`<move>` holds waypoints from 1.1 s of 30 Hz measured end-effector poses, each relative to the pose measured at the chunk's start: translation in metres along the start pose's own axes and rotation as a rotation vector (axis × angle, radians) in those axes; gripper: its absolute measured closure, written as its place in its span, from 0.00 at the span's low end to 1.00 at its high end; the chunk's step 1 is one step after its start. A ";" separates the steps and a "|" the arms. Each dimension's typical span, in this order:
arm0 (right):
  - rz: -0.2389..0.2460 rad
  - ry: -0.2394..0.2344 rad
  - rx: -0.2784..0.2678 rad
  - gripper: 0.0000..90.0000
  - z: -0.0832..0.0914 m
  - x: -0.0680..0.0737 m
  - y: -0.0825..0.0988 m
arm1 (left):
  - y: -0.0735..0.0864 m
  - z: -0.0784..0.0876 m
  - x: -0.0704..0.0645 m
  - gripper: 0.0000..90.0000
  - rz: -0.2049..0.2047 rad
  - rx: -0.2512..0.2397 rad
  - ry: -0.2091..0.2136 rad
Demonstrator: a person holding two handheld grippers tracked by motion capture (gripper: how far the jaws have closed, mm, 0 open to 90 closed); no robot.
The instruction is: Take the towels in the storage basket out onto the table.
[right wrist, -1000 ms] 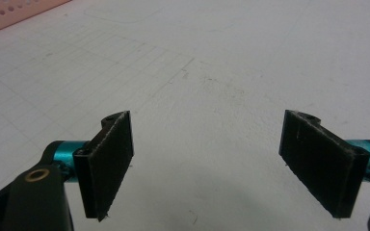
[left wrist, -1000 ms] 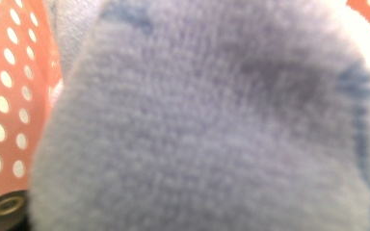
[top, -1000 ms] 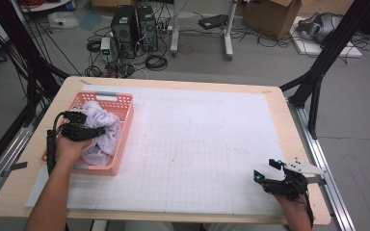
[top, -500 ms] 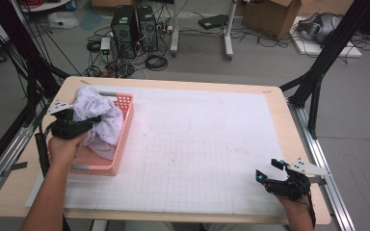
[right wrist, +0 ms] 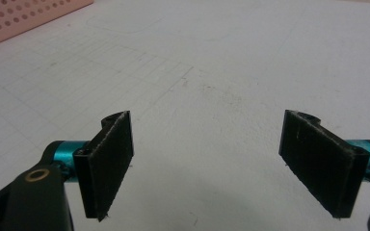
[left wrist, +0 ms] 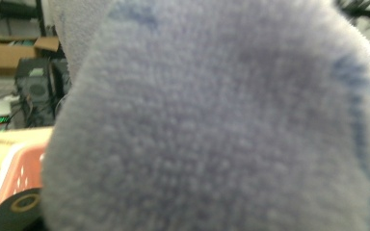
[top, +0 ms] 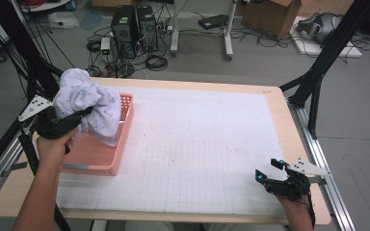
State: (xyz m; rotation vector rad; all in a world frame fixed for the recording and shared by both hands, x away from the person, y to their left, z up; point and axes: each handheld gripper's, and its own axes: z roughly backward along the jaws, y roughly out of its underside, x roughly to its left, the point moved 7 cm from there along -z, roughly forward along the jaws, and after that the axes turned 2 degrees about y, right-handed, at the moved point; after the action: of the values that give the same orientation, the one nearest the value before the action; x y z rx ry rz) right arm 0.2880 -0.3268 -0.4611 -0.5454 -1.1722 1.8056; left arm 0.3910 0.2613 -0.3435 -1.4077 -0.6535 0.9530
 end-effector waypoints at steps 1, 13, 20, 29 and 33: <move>0.001 0.000 -0.001 0.20 0.000 0.000 0.000 | 0.000 0.000 0.000 0.63 0.000 0.000 0.000; 0.004 -0.007 0.000 0.20 -0.001 0.002 -0.001 | -0.033 0.002 -0.043 0.63 -0.051 -0.117 0.174; 0.001 -0.009 -0.007 0.20 0.001 0.002 -0.002 | -0.043 -0.009 -0.085 0.63 -0.078 -0.145 0.296; 0.009 -0.016 -0.005 0.20 0.000 0.005 -0.002 | -0.034 -0.040 -0.142 0.62 -0.089 -0.111 0.419; 0.006 -0.016 -0.005 0.20 0.000 0.004 -0.002 | -0.019 -0.057 -0.163 0.62 -0.085 -0.075 0.460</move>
State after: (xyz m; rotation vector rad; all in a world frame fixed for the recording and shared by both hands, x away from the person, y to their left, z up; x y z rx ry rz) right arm 0.2872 -0.3231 -0.4590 -0.5393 -1.1875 1.8151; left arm 0.3610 0.0946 -0.3045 -1.5835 -0.4010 0.5131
